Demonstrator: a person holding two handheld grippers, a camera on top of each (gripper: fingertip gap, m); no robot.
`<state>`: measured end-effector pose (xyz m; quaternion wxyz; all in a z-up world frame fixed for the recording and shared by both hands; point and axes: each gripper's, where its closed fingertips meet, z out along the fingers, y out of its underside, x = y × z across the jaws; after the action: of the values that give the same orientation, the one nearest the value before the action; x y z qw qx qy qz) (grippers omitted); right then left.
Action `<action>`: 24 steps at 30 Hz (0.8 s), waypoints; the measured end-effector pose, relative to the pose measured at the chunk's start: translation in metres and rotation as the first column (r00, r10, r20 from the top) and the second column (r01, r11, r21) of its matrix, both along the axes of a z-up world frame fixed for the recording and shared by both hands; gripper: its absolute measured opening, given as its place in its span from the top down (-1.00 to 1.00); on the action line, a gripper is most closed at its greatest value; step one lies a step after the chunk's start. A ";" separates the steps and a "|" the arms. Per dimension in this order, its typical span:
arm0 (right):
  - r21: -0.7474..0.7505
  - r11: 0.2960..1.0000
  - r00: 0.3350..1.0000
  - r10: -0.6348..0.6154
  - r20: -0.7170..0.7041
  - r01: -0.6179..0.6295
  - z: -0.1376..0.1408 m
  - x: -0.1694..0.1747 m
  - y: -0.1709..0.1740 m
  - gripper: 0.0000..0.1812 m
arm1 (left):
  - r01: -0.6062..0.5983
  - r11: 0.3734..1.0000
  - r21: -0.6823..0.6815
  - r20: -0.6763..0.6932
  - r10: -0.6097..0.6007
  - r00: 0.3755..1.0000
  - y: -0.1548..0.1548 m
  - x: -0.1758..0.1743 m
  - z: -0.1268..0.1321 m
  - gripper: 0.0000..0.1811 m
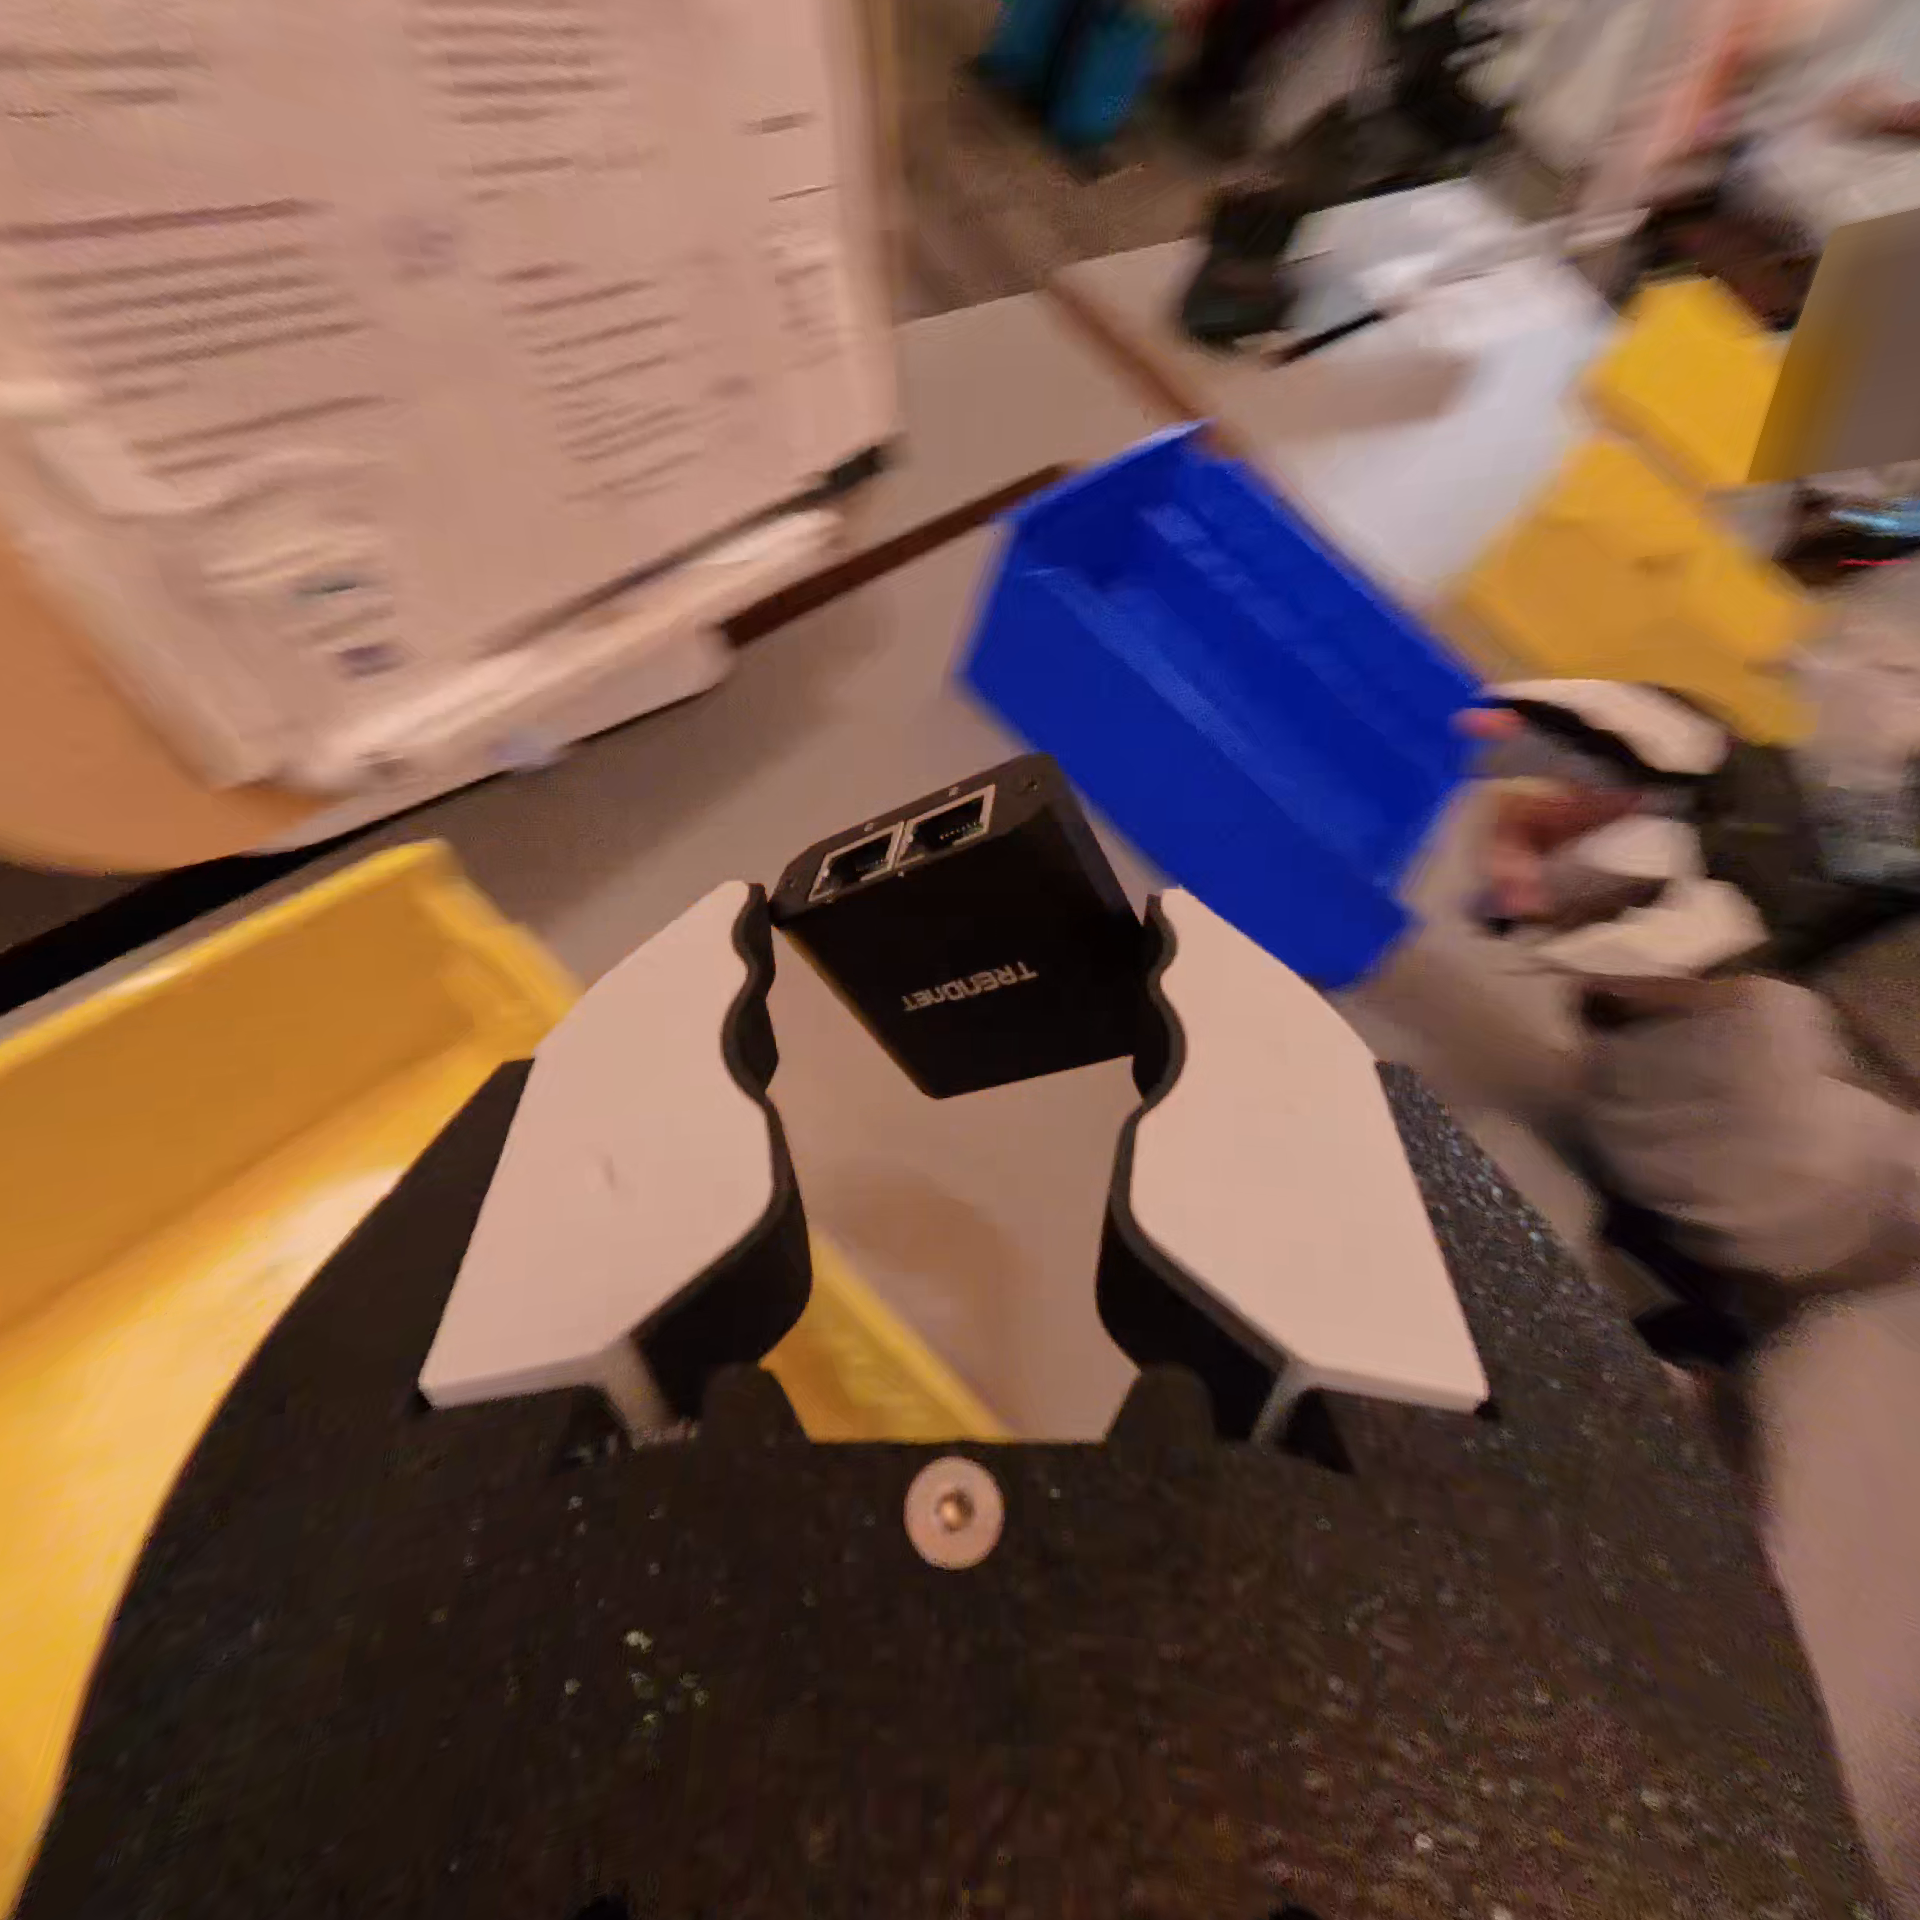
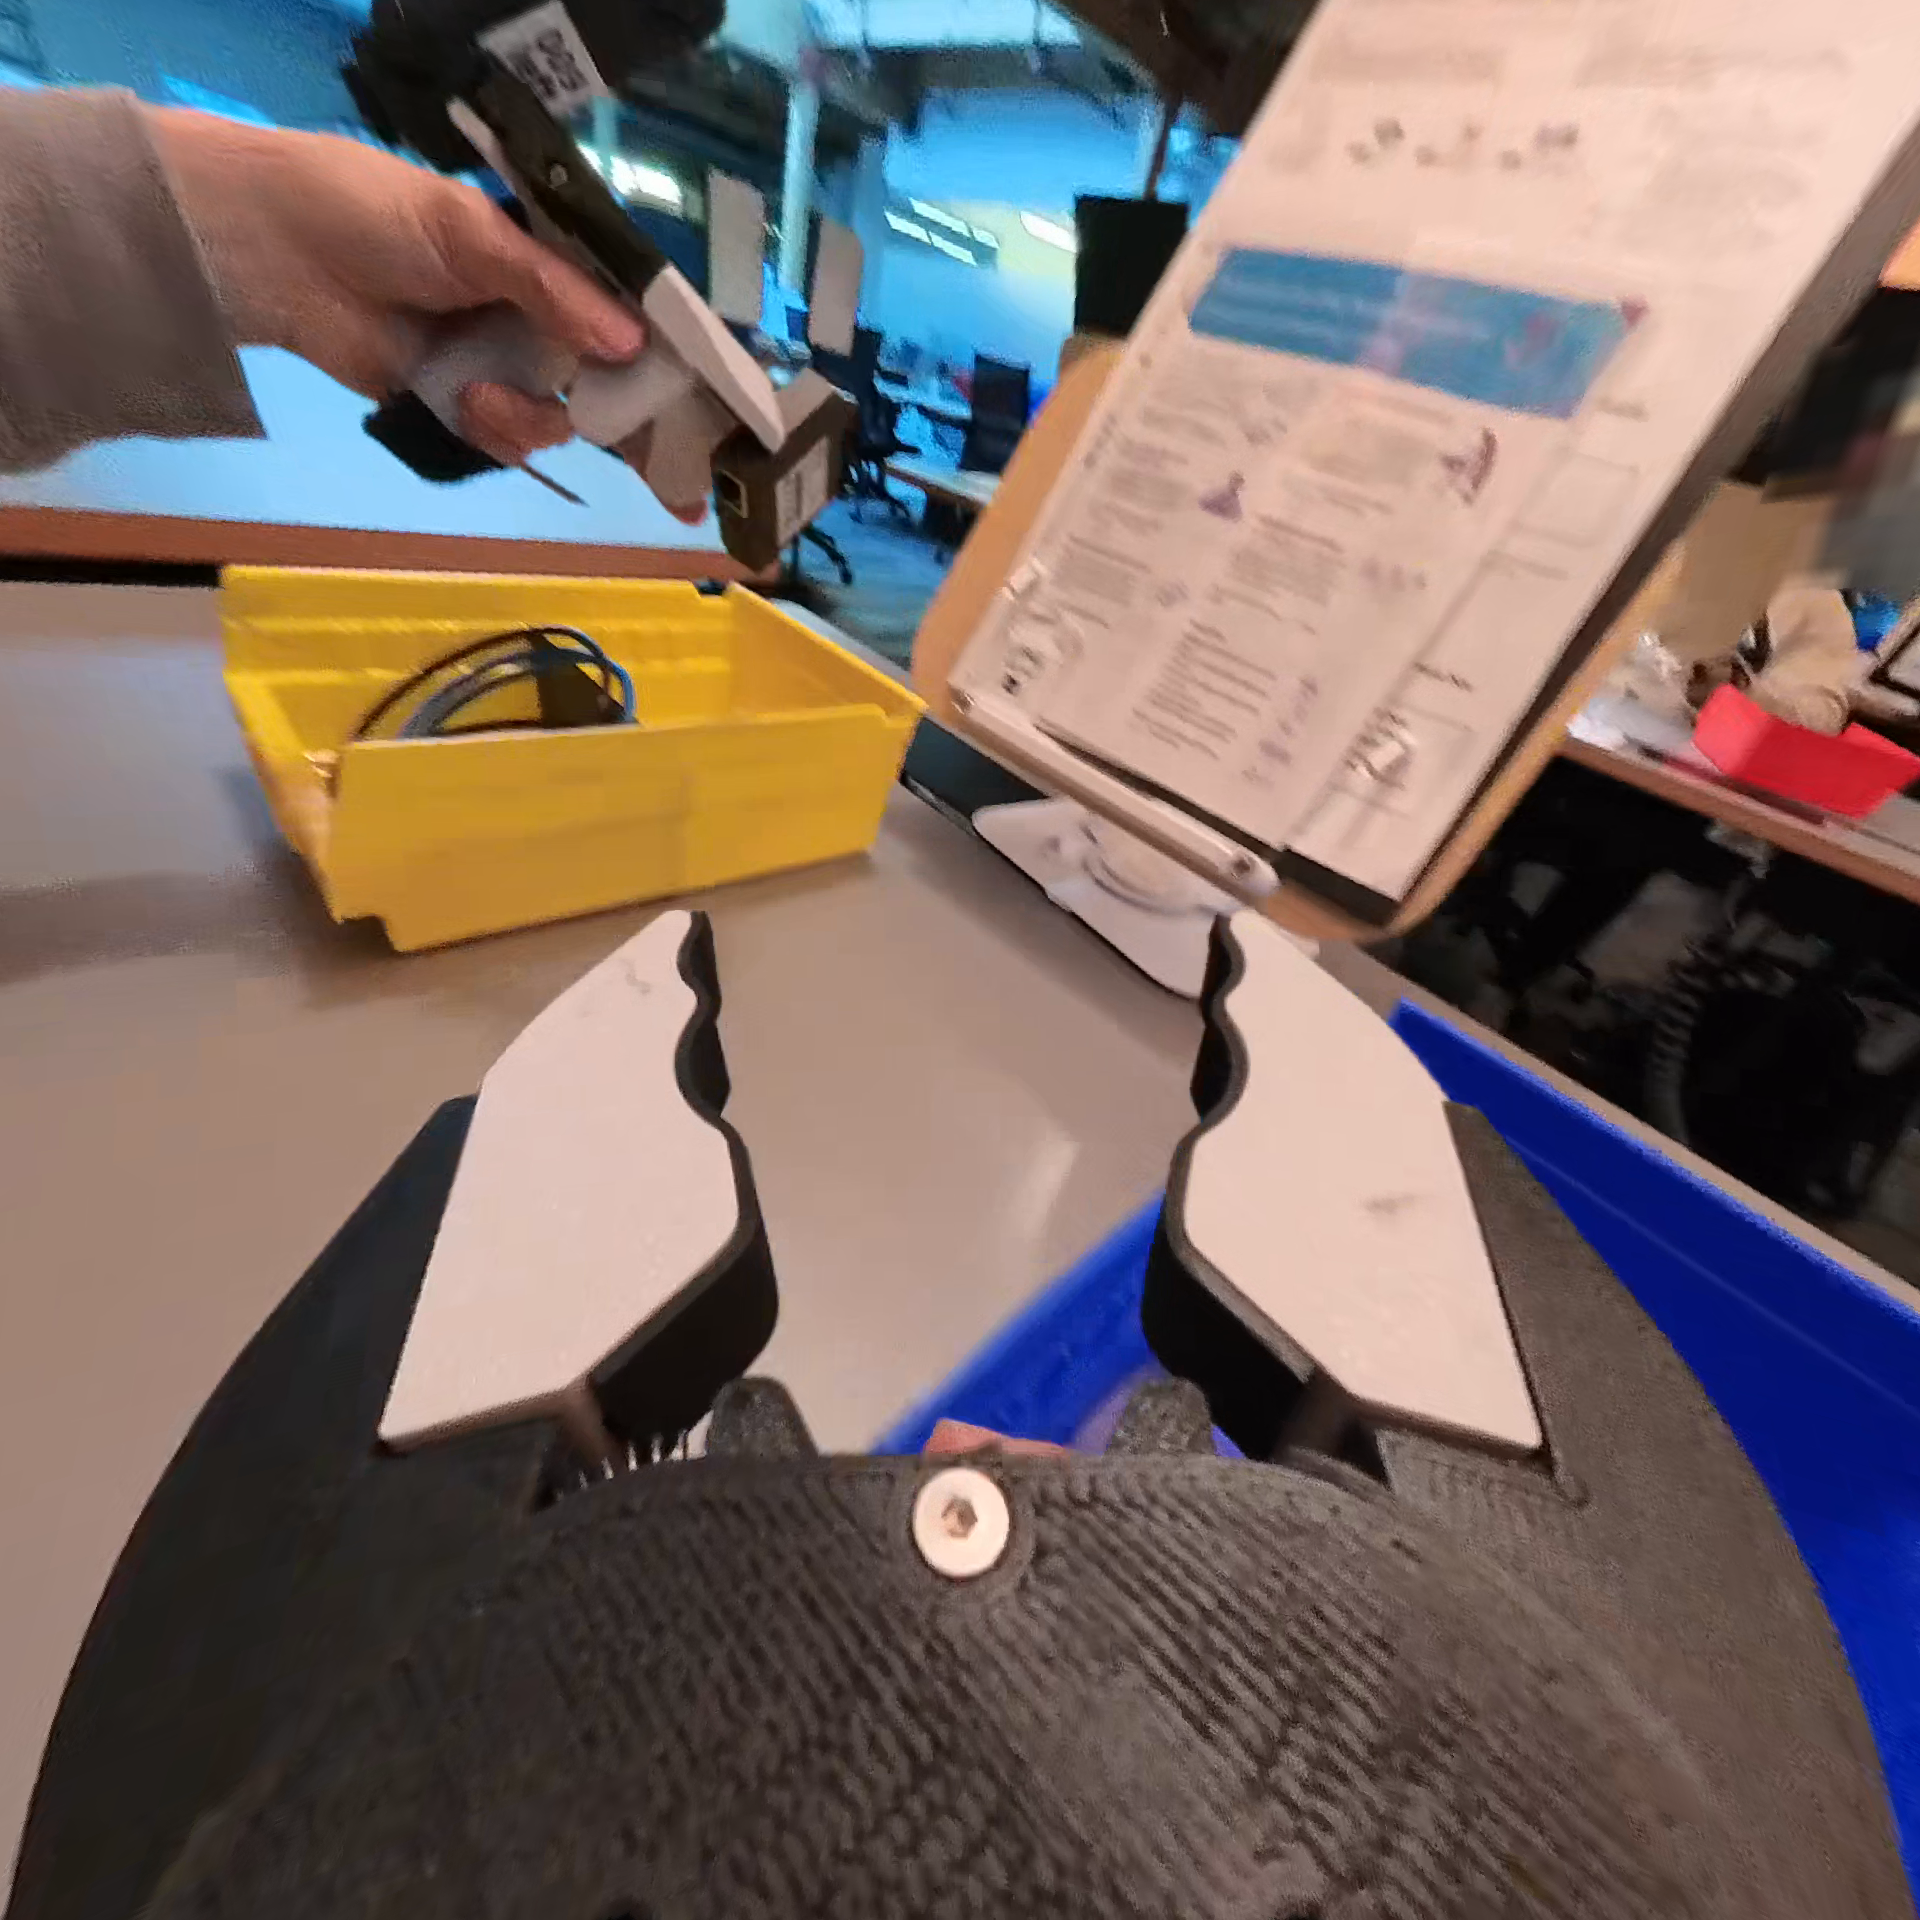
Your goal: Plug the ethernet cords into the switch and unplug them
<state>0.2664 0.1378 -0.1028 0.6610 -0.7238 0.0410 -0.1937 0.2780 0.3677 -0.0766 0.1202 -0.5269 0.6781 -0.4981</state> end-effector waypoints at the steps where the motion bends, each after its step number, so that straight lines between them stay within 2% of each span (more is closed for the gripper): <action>1: 0.019 0.999 0.999 0.030 0.024 -0.030 0.003 -0.010 0.008 0.00 | 0.084 0.995 -0.054 0.048 -0.082 0.996 -0.026 -0.015 0.008 0.26; 3: 0.059 0.994 0.993 0.086 0.085 -0.091 0.009 -0.032 0.024 -0.03 | 0.236 0.967 -0.095 0.145 -0.221 0.964 -0.073 -0.047 0.011 0.26; 5: 0.079 0.981 0.976 0.163 0.146 -0.175 0.011 -0.059 0.041 -0.04 | 0.366 0.922 -0.123 0.210 -0.337 0.918 -0.116 -0.078 0.003 0.27; 8: 0.042 0.955 0.937 0.278 0.210 -0.293 0.003 -0.094 0.059 -0.06 | 0.487 0.843 -0.229 0.300 -0.415 0.859 -0.163 -0.112 -0.008 0.28; 10: 0.000 0.936 0.908 0.340 0.246 -0.351 -0.005 -0.111 0.065 -0.07 | 0.530 0.808 -0.257 0.327 -0.443 0.835 -0.180 -0.126 -0.018 0.28; 11: -0.003 0.934 0.900 0.344 0.268 -0.357 -0.006 -0.115 0.067 -0.04 | 0.527 0.814 -0.245 0.335 -0.439 0.833 -0.185 -0.129 -0.025 0.29; 12: -0.010 0.932 0.896 0.351 0.272 -0.362 -0.010 -0.119 0.069 0.05 | 0.525 0.820 -0.227 0.333 -0.441 0.834 -0.188 -0.130 -0.035 0.29; 14: -0.086 0.907 0.861 0.420 0.289 -0.413 -0.025 -0.133 0.076 0.31 | 0.500 0.818 -0.285 0.334 -0.404 0.851 -0.188 -0.130 -0.041 0.30; 16: -0.105 0.924 0.847 0.379 0.372 -0.368 -0.028 -0.135 0.080 0.33 | 0.486 0.805 -0.341 0.339 -0.378 0.862 -0.185 -0.132 -0.045 0.32; 18: -0.174 0.919 0.818 0.395 0.418 -0.355 -0.037 -0.138 0.083 0.33 | 0.471 0.818 -0.331 0.358 -0.353 0.864 -0.181 -0.134 -0.050 0.34; 20: -0.201 0.925 0.794 0.380 0.474 -0.322 -0.040 -0.138 0.085 0.33 | 0.435 0.852 -0.292 0.395 -0.307 0.866 -0.177 -0.134 -0.052 0.34; 21: -0.220 0.938 0.786 0.344 0.513 -0.267 -0.041 -0.132 0.086 0.33 | 0.379 0.886 -0.268 0.386 -0.262 0.885 -0.172 -0.130 -0.055 0.34; 23: -0.277 0.949 0.757 0.291 0.585 -0.151 -0.046 -0.117 0.086 0.33 | 0.247 0.951 -0.186 0.328 -0.177 0.928 -0.159 -0.119 -0.064 0.17; 24: -0.276 0.951 0.740 0.282 0.610 -0.135 -0.045 -0.116 0.085 0.33 | 0.232 0.962 -0.146 0.300 -0.180 0.937 -0.157 -0.119 -0.068 0.08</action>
<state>0.1507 0.2224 -0.1475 0.5704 -0.6801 -0.2907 -0.3572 0.1592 0.2110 -0.1450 0.1152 -0.3843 0.6578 -0.6374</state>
